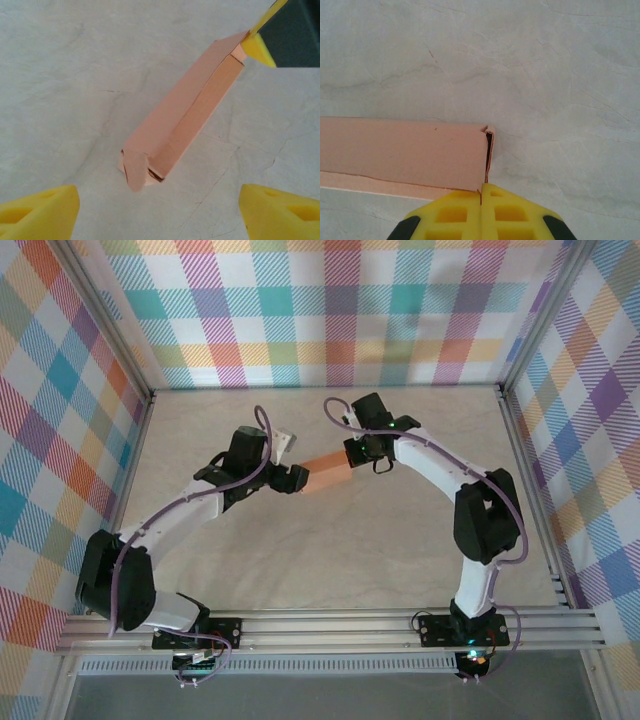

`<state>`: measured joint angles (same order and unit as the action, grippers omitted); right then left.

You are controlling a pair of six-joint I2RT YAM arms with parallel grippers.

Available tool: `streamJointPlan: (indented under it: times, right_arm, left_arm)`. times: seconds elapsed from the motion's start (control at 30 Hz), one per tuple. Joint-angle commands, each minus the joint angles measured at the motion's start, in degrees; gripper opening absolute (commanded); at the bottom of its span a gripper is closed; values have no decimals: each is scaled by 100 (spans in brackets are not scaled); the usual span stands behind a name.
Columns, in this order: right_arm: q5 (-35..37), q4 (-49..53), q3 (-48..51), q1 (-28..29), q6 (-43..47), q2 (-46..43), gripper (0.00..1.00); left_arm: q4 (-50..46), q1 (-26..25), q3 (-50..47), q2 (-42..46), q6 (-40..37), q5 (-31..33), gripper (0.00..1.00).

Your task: Fold the paper box

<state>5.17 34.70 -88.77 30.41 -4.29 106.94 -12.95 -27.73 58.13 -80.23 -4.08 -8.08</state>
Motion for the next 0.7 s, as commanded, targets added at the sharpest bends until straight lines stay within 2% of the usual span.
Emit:
streamJointPlan:
  times: [0.0, 0.23, 0.53, 0.67]
  right_arm:
    - [136, 402, -276, 17, -18, 126, 0]
    - [104, 589, -585, 17, 23, 337, 0]
    - [11, 756, -745, 17, 78, 380, 0]
    - [-8, 837, -808, 17, 113, 381, 0]
  left_arm:
    - [-839, -227, 258, 110, 414, 884, 80]
    - [-1112, -439, 611, -407, 540, 1320, 60]
    - [-1162, -538, 1174, -1166, 640, 1754, 41]
    - [-1278, -537, 1318, -1316, 653, 1919, 30]
